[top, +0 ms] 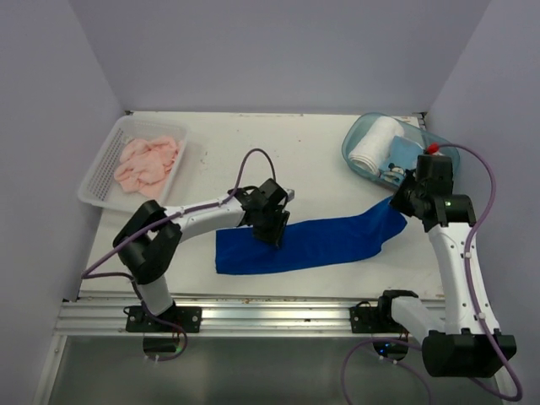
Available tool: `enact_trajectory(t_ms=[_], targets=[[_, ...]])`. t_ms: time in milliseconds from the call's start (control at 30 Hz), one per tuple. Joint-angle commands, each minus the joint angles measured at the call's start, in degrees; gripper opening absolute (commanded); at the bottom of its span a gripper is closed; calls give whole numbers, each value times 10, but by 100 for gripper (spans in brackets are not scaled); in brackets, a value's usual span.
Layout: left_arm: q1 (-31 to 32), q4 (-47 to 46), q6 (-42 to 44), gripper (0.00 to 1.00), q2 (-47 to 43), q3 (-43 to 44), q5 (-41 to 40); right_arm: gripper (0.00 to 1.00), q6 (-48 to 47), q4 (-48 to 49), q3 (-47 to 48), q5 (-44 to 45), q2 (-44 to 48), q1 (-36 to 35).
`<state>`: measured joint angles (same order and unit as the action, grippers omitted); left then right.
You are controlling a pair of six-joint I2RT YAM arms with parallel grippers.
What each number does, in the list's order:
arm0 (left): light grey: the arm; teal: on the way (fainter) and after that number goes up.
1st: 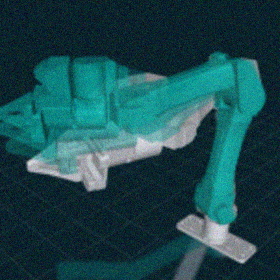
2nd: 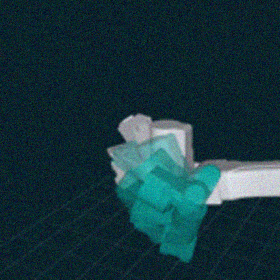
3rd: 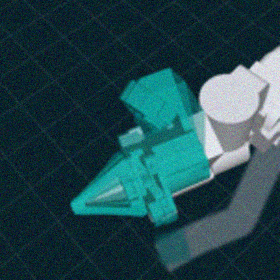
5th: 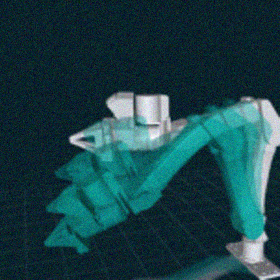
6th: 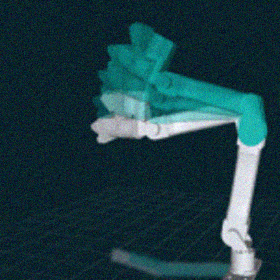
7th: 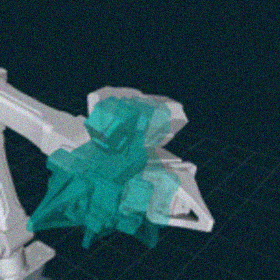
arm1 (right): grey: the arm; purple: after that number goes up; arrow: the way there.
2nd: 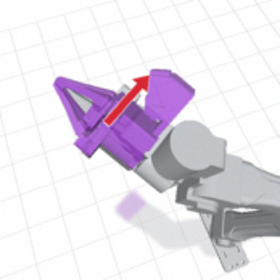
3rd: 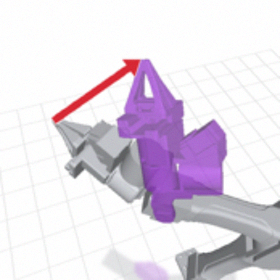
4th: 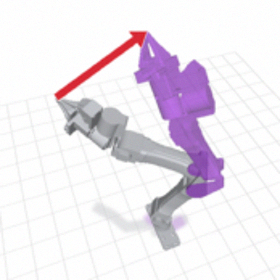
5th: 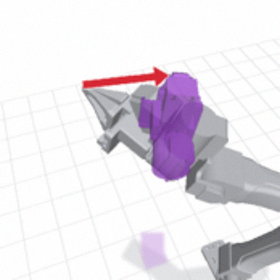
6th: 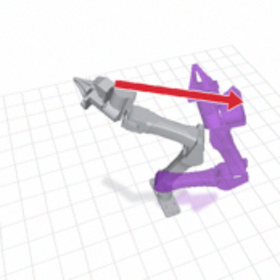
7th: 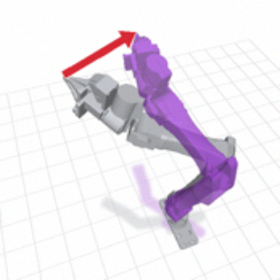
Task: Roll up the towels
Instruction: Fold the towel
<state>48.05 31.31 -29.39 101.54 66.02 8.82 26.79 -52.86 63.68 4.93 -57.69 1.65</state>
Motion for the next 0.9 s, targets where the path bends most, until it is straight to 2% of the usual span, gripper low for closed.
enact_trajectory(t_ms=[0, 133, 367, 467, 733, 867], targets=[[-55, 38, 6, 42, -64, 22, 0, 0, -21, -22, 46, -48, 0, -12], [-117, 61, 20, 42, -121, -12, -21, 0, -5, -11, 56, -72, -3, -76], [-175, 45, 66, 42, -122, -120, -37, 0, 41, 19, 72, -36, -51, -232], [-239, 38, 77, 41, -107, -143, -28, 0, 51, 29, 95, -19, -81, -302], [-261, 24, 34, 39, -91, -159, -35, 0, 84, 54, 147, 34, -197, -507], [-268, 24, 15, 39, -100, -159, -53, 0, 111, 63, 191, 65, -276, -564]])
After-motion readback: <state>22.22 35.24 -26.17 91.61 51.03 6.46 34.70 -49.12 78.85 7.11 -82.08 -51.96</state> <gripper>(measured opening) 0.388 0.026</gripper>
